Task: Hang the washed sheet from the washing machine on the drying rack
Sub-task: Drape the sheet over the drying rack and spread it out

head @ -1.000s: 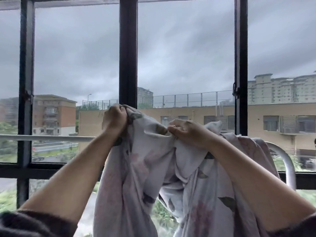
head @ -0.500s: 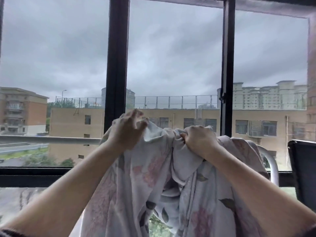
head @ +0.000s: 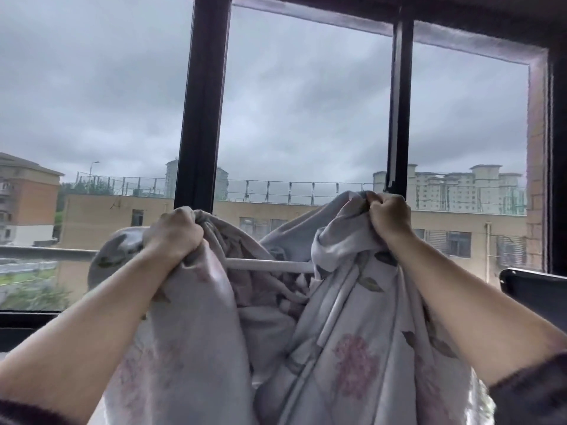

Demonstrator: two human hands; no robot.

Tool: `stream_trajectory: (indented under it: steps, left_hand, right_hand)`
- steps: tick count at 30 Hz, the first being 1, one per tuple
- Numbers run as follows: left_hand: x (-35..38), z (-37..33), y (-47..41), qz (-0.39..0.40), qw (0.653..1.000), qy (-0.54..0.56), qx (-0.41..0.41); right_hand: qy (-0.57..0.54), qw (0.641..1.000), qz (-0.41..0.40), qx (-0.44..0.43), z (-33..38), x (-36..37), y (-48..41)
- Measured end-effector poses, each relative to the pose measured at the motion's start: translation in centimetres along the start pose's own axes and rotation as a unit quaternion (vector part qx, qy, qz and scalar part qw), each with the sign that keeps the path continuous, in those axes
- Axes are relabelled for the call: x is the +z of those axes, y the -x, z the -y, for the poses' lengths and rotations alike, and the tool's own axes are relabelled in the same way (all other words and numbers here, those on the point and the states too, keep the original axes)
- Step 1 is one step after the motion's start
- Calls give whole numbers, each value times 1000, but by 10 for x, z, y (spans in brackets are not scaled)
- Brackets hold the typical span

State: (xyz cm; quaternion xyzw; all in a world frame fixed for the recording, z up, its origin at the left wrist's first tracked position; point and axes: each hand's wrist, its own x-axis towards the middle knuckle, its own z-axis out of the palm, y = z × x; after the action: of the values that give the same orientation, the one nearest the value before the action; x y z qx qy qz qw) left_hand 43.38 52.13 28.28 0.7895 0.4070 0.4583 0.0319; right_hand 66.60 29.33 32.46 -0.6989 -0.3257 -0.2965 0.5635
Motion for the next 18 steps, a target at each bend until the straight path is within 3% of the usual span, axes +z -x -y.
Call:
stream_trajectory:
  steps: [2,4,6,8,9,14,18]
  left_hand:
    - [3,12,-6,55,998,-11,10]
    - [11,18,-4,93,995,-10,32]
    - [14,22,-2,96,994,-16,40]
    - [13,23,1,98,994,-24,43]
    - [12,24,2,105,993,-33,44]
    - [4,9,8,145,985,-74,55]
    - [10,-30,30,66,978,-45,192]
  right_hand:
    - [-17,999,-25,-10,2,11,-9]
    - [-33,999,1,-32,2,26,-8]
    - [-10,991,122,-49,-7,47,-3]
    - [58,955,289,-26,-16,64,11]
    - [103,937,333,-32,-21,69,15]
    - [127,936,327,-43,-23,64,14]
    - [100,943,303,-98,-22,49,24]
